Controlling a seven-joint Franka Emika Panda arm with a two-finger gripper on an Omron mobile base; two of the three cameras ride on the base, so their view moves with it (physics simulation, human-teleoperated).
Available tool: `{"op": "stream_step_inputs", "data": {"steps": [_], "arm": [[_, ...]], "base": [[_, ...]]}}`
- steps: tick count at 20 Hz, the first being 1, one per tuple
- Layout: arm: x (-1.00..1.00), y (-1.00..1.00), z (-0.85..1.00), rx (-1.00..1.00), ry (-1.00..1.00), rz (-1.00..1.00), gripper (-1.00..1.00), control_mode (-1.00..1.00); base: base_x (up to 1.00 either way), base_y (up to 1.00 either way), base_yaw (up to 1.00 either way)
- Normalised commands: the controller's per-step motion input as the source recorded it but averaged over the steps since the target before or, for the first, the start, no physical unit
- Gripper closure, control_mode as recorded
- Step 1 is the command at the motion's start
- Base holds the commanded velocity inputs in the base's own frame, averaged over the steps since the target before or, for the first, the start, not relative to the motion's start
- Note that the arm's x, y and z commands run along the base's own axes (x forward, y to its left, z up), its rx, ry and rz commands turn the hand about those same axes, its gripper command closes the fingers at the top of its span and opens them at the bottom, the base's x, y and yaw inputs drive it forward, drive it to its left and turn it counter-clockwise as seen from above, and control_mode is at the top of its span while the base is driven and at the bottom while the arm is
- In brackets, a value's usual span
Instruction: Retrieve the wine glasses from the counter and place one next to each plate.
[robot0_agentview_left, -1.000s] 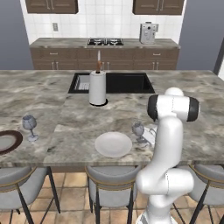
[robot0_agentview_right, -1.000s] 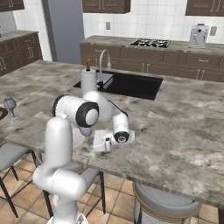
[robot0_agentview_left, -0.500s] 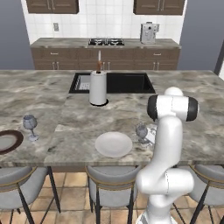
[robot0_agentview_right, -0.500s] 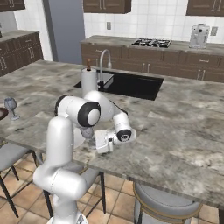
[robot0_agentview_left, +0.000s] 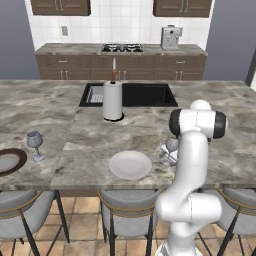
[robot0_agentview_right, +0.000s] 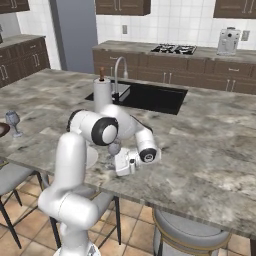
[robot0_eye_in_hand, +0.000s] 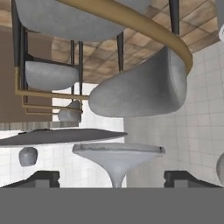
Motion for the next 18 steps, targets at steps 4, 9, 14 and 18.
{"op": "stream_step_inputs", "data": {"steps": [4, 9, 14, 18], "arm": [[0.06, -0.48, -0.08, 0.08, 0.0, 0.0, -1.0, -1.0], [0.01, -0.28, 0.0, 0.01, 0.0, 0.0, -1.0, -1.0], [-0.15, -0.14, 0.21, 0.0, 0.0, -0.01, -1.0, -1.0], [-0.2, -0.14, 0.36, 0.0, 0.0, -0.07, -1.0, -1.0]], "base": [[0.0, 0.0, 0.0], [0.0, 0.0, 0.0], [0.0, 0.0, 0.0], [0.0, 0.0, 0.0]]}}
